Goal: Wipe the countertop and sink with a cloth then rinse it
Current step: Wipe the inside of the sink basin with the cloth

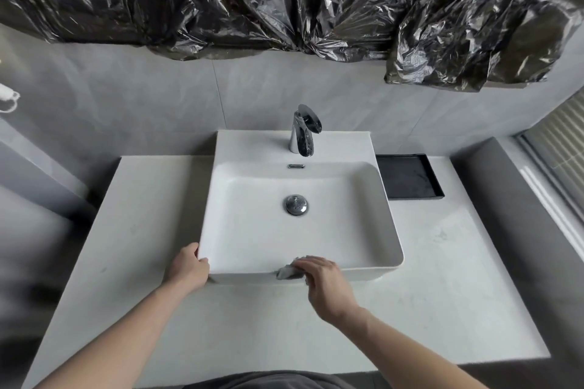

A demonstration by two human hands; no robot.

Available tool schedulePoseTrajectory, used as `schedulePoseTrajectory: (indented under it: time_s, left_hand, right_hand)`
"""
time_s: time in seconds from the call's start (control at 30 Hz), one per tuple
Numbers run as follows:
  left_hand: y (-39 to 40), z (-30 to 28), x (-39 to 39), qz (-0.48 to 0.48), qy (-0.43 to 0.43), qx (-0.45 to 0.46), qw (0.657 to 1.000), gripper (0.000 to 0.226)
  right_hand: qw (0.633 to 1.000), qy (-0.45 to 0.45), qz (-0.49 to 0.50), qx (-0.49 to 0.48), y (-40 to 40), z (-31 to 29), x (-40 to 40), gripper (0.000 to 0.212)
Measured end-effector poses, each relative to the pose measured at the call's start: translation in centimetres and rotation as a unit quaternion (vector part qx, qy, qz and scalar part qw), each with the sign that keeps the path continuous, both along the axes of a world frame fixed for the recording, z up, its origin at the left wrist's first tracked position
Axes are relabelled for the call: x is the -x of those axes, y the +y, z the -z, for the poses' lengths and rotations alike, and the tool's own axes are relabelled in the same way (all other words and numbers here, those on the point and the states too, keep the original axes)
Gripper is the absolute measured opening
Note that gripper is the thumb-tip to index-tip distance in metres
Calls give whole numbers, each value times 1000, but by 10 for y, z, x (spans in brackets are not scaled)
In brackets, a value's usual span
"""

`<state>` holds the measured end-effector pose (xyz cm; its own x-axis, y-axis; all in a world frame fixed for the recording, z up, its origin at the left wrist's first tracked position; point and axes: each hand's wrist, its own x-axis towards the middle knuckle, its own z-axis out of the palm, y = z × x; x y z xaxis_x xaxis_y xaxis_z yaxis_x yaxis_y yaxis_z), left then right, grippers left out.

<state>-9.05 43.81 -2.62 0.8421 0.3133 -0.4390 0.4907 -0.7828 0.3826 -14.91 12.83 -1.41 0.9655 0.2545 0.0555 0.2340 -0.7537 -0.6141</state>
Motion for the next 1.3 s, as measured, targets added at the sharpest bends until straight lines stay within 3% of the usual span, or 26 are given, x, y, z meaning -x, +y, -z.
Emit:
schedulePoseTrajectory:
  time_s: [0.2,0.5,0.67,0.77,0.83,1.07,1.3]
  left_hand:
    - [0,4,0,-6,-3,-17,1000,20]
    - [1,2,-3,14,23,-30,999,11]
    - [3,-9,-24,56,72,-41,995,23]
    - [3,-13,-42,53,61,-41,996,58]
    - [-1,-18,-56,51,48,-27,997,69]
    - [-10,-24,-100,70,45,-58,995,21]
    - [-9,-8,-128,49,28,-40,998,30]
  right_hand:
    - [999,-6,28,16,-17,15,5,43]
    - [980,-17,104,171,-170,8,6,52]
    - [977,-82,179,86,-193,-22,-29,57]
    - [956,-74,283,33,-191,-27,-61,51]
    - [944,-58,323,20,-187,-29,-84,46]
    - [949,0,314,31,-151,-7,-136,42]
    - [928,47,369,0,-151,-9,-219,51]
